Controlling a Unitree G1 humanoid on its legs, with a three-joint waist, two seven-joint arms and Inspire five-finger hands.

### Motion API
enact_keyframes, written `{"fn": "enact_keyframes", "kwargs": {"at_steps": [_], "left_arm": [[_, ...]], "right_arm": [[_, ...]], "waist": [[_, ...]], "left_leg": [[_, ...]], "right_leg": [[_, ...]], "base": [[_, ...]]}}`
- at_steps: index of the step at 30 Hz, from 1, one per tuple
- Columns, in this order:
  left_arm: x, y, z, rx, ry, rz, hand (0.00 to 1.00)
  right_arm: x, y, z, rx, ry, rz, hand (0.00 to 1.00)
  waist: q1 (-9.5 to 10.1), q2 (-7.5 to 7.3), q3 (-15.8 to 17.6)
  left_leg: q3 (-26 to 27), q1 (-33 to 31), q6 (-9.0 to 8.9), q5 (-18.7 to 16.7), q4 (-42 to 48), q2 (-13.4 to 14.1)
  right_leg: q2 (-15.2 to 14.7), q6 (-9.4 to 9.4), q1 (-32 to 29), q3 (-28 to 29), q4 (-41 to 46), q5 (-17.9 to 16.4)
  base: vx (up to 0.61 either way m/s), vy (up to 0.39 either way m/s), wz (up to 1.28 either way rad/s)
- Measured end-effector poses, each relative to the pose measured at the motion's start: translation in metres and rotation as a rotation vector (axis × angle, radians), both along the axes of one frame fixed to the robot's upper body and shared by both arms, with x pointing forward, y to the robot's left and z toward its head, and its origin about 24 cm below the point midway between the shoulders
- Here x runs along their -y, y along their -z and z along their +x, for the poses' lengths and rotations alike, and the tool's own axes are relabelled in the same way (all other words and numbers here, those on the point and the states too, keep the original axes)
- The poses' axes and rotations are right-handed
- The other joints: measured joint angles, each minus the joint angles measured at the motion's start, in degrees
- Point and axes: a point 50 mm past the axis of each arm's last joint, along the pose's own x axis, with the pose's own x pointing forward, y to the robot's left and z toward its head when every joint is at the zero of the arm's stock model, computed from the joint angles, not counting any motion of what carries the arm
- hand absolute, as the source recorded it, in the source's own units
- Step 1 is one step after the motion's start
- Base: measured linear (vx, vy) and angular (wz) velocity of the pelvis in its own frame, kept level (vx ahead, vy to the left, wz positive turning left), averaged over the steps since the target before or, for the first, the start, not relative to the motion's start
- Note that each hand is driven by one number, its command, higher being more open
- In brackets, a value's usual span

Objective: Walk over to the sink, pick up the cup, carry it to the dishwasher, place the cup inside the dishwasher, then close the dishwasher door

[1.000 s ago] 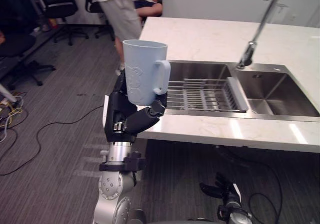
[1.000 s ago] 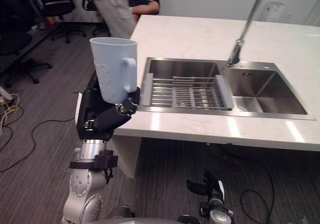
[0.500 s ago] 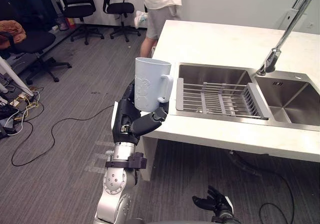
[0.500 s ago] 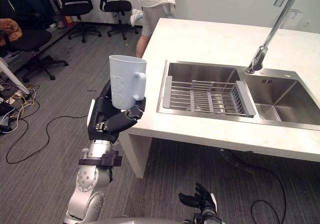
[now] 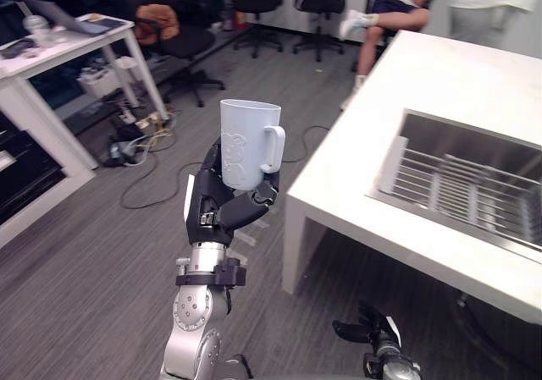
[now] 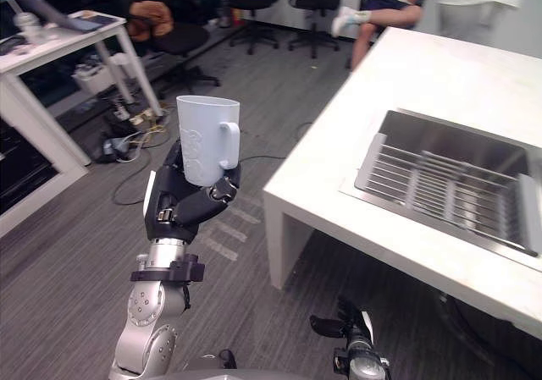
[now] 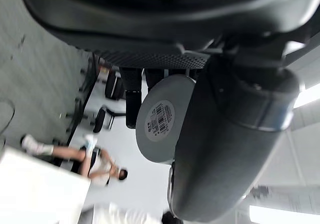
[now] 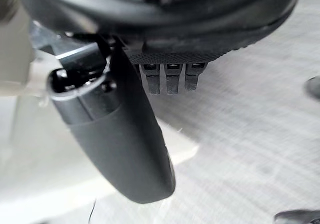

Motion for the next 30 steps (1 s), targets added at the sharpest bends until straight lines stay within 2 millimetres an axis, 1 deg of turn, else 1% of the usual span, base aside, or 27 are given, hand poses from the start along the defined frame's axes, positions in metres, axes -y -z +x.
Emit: {"fn": "enact_keyframes", "kwargs": {"at_steps": [1,2,3,4,5,6,7,8,9,10,11,12,13,14,17,19,21,22,23,24,25,26,27,28,29,30], "left_arm": [[-0.001,0.001,-0.001,-0.004,-0.005,-0.001,0.3],[-0.002,0.002,-0.002,-0.012,-0.01,0.0,0.3],[-0.002,0.003,-0.002,-0.017,-0.007,0.0,0.3],[0.0,0.004,-0.002,-0.022,0.0,0.0,0.3],[0.002,0.003,-0.002,-0.02,0.013,0.002,0.3],[0.005,0.003,-0.003,-0.016,0.029,0.002,0.3],[0.005,0.003,-0.003,-0.016,0.031,0.004,0.3],[0.004,0.003,-0.003,-0.019,0.025,0.004,0.3],[0.005,0.004,-0.002,-0.022,0.025,0.004,0.3],[0.005,0.006,-0.002,-0.032,0.03,0.007,0.3],[0.006,0.007,-0.002,-0.037,0.033,0.009,0.3],[0.007,0.007,-0.002,-0.037,0.037,0.01,0.3],[0.011,0.005,-0.001,-0.028,0.054,0.01,0.3],[0.017,0.007,-0.002,-0.036,0.081,0.005,0.3],[0.027,0.004,-0.005,-0.023,0.128,-0.004,0.3],[0.034,0.004,-0.006,-0.019,0.164,-0.01,0.3],[0.035,0.004,-0.007,-0.018,0.171,-0.009,0.3],[0.034,0.004,-0.007,-0.018,0.17,-0.007,0.3],[0.034,0.004,-0.007,-0.019,0.17,-0.005,0.3],[0.034,0.004,-0.006,-0.021,0.17,-0.005,0.3],[0.035,0.006,-0.006,-0.025,0.173,-0.003,0.3],[0.034,0.006,-0.006,-0.025,0.169,-0.003,0.3],[0.032,0.006,-0.006,-0.024,0.163,0.0,0.3],[0.029,0.009,-0.005,-0.026,0.157,0.008,0.3],[0.028,0.013,-0.004,-0.042,0.162,0.016,0.3],[0.028,0.015,-0.005,-0.05,0.164,0.019,0.3]], "right_arm": [[-0.002,-0.001,0.004,0.01,-0.009,0.002,0.9],[-0.007,-0.003,0.01,0.022,-0.026,0.006,0.9],[-0.01,-0.003,0.012,0.026,-0.04,0.007,0.9],[-0.013,-0.004,0.014,0.033,-0.072,-0.001,0.9],[-0.016,-0.004,0.014,0.029,-0.09,-0.001,0.9],[-0.02,-0.004,0.014,0.028,-0.103,0.005,0.9],[-0.027,-0.004,0.015,0.031,-0.131,0.016,0.9],[-0.035,-0.005,0.017,0.044,-0.154,0.03,0.9],[-0.038,-0.006,0.018,0.049,-0.166,0.035,0.9],[-0.043,-0.008,0.02,0.06,-0.186,0.043,0.9],[-0.048,-0.01,0.023,0.077,-0.207,0.048,0.9],[-0.051,-0.012,0.024,0.088,-0.215,0.053,0.9],[-0.055,-0.016,0.027,0.114,-0.227,0.058,0.9],[-0.057,-0.018,0.029,0.126,-0.241,0.059,0.9],[-0.063,-0.025,0.033,0.167,-0.263,0.067,0.9],[-0.066,-0.031,0.037,0.206,-0.268,0.072,0.9],[-0.066,-0.034,0.036,0.222,-0.262,0.073,0.9],[-0.066,-0.034,0.035,0.22,-0.258,0.071,0.9],[-0.066,-0.032,0.032,0.213,-0.251,0.068,0.9],[-0.065,-0.032,0.03,0.208,-0.247,0.064,0.9],[-0.063,-0.03,0.028,0.198,-0.243,0.054,0.9],[-0.063,-0.031,0.029,0.202,-0.25,0.039,0.9],[-0.061,-0.031,0.031,0.206,-0.249,0.031,0.9],[-0.061,-0.033,0.034,0.215,-0.255,0.025,0.9],[-0.062,-0.034,0.035,0.219,-0.259,0.022,0.9],[-0.062,-0.034,0.036,0.221,-0.262,0.017,0.9]], "waist": [[0.17,-0.25,0.27],[0.38,-0.94,1.09],[0.37,-0.91,1.2],[0.31,-1.47,1.85],[0.27,-1.14,1.8],[-0.04,-1.08,2.22],[-0.34,-0.92,2.54],[-0.65,-1.66,2.73],[-0.67,-1.94,2.92],[-0.82,-2.06,2.97],[-1.15,-2.44,2.72],[-1.25,-2.49,2.69],[-1.01,-3.06,2.72],[-0.81,-1.85,2.13],[0.33,-0.76,1.47],[0.96,-0.88,1.54],[1.22,-1.01,1.62],[1.15,-1.12,1.7],[0.94,-1.23,1.83],[0.75,-1.17,1.84],[0.49,-1.16,1.86],[0.73,-1.23,1.89],[0.85,-1.31,1.86],[1.13,-1.23,1.85],[1.0,-1.24,1.82],[0.74,-1.3,1.85]], "left_leg": [[-0.32,-0.17,0.33,-0.21,0.29,-0.64],[-1.23,-0.15,1.12,-1.0,1.38,-1.94],[-2.08,-0.16,1.49,-1.55,2.01,-2.55],[-3.96,-0.1,2.06,-2.16,3.18,-3.72],[-5.5,0.19,2.72,-2.55,3.79,-4.64],[-7.29,0.87,3.32,-2.63,3.88,-4.94],[-9.87,1.13,3.59,-2.72,3.64,-5.62],[-12.32,1.71,3.76,-2.39,2.64,-6.68],[-13.51,2.2,4.02,-2.03,2.07,-7.32],[-15.71,2.83,4.05,-1.53,1.18,-8.41],[-17.83,3.01,3.91,-1.25,1.17,-9.46],[-19.06,2.82,3.88,-1.25,1.38,-10.27],[-20.89,2.77,3.67,-1.39,1.93,-12.08],[-22.73,2.1,2.94,-1.84,2.79,-12.25],[-25.32,1.44,1.89,-2.16,3.2,-11.27],[-27.45,1.13,1.41,-2.42,3.25,-11.0],[-27.59,0.36,0.65,-2.89,4.15,-10.96],[-25.29,-0.17,1.01,-4.43,4.53,-9.9],[-16.96,-1.1,0.94,-5.38,5.93,-5.42],[-12.63,-1.32,0.76,-5.43,6.59,-3.09],[-5.95,-1.2,0.95,-5.56,7.36,0.15],[-2.47,-1.05,1.32,-5.86,7.25,1.08],[-1.34,-0.9,1.38,-5.9,6.84,1.04],[-1.15,-0.89,1.58,-5.53,6.2,0.04],[-1.36,-0.82,2.24,-4.74,5.67,-0.98],[-1.61,-0.77,2.42,-4.62,5.42,-1.54]], "right_leg": [[-0.98,-0.33,-0.35,-0.49,1.62,-0.84],[-3.17,-1.65,-0.57,-1.11,5.58,-2.63],[-4.14,-2.28,-0.67,-1.09,7.96,-3.1],[-6.63,-3.3,-2.17,1.19,15.29,-2.77],[-7.64,-4.97,-3.95,5.39,20.8,-1.71],[-7.61,-6.13,-6.26,11.11,25.89,-1.66],[-3.82,-4.92,-8.41,20.16,28.35,-6.18],[1.08,-4.91,-10.06,28.47,28.58,-10.09],[3.33,-4.88,-10.83,32.31,28.55,-11.65],[7.81,-4.71,-12.41,39.13,27.95,-13.67],[11.42,-4.27,-13.53,44.28,25.92,-14.1],[12.28,-4.2,-13.81,45.6,23.89,-13.88],[12.36,-2.46,-14.33,46.68,20.07,-11.64],[12.14,-2.43,-13.25,44.5,18.75,-11.71],[12.8,-3.3,-10.63,40.69,14.85,-10.41],[13.27,-3.74,-8.04,38.03,11.67,-9.43],[13.22,-3.81,-6.78,36.16,10.1,-9.13],[13.07,-3.81,-6.05,35.09,9.47,-9.03],[13.0,-3.78,-4.85,33.2,8.86,-9.02],[12.98,-3.78,-4.2,32.18,8.66,-9.02],[12.61,-3.75,-3.14,30.72,8.14,-9.04],[11.92,-3.69,-3.18,30.45,7.84,-9.04],[11.46,-3.55,-3.14,30.67,7.28,-9.06],[10.96,-2.94,-3.08,31.14,6.07,-8.68],[10.18,-2.56,-2.91,30.96,5.41,-8.41],[9.78,-2.5,-2.82,30.89,5.35,-8.35]], "base": [[0.02,0.247,0.66],[0.02,0.162,0.42],[0.06,0.217,0.7],[0.07,0.189,0.8],[0.11,0.227,0.98],[0.11,0.132,1.03],[0.14,0.084,1.21],[0.12,0.005,1.12],[0.13,-0.018,1.16],[0.12,-0.045,1.15],[0.12,-0.057,1.19],[0.11,-0.07,1.16],[0.13,-0.091,1.11],[0.14,-0.088,0.98],[0.11,-0.077,0.68],[0.06,-0.073,0.54],[0.03,-0.008,0.48],[0.01,0.006,0.67],[0.04,-0.016,0.65],[0.07,0.0,0.78],[0.1,0.055,0.57],[0.08,0.101,0.39],[0.08,0.109,0.03],[0.08,0.104,0.03],[0.08,0.101,0.11],[0.09,0.117,0.29]]}}
